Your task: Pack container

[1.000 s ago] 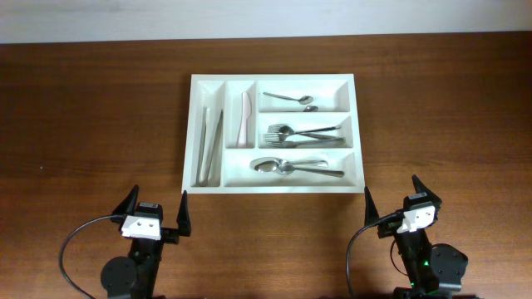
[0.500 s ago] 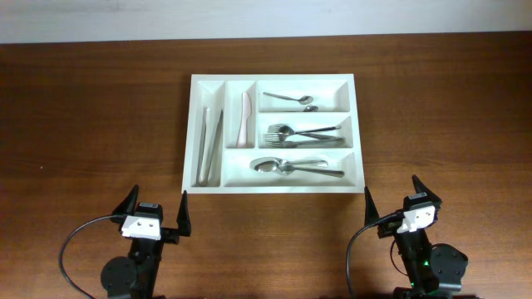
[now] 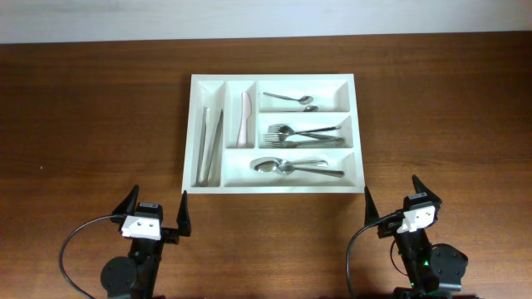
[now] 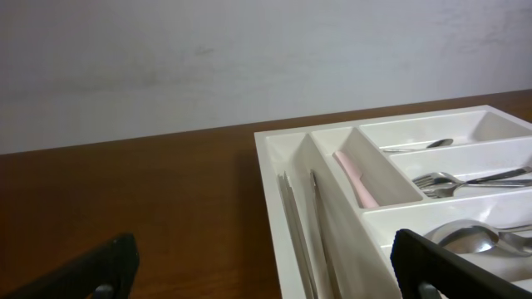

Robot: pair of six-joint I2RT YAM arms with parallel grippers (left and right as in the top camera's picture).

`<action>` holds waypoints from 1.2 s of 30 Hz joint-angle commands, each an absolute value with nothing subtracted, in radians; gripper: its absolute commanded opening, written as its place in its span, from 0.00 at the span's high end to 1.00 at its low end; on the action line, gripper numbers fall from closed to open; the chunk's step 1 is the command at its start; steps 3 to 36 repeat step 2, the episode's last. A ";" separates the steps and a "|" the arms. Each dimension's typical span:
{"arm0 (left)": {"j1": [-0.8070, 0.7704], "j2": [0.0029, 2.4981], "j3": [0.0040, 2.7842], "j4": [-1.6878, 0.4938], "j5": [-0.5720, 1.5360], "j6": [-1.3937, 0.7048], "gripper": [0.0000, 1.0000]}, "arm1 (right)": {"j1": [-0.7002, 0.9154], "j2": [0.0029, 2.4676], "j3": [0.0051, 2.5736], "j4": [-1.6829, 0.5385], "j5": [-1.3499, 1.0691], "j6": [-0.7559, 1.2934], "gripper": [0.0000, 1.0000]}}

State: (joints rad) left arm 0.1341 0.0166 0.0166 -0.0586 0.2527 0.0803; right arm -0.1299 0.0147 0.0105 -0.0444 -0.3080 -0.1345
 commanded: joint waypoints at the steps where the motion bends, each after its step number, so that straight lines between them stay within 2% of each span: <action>1: 0.134 0.020 0.009 -0.060 0.242 0.068 0.01 | -0.123 0.006 0.006 -0.049 -0.318 -0.134 0.01; 36: 0.134 0.020 0.009 -0.060 0.242 0.068 0.01 | -0.123 0.006 0.006 -0.049 -0.318 -0.134 0.01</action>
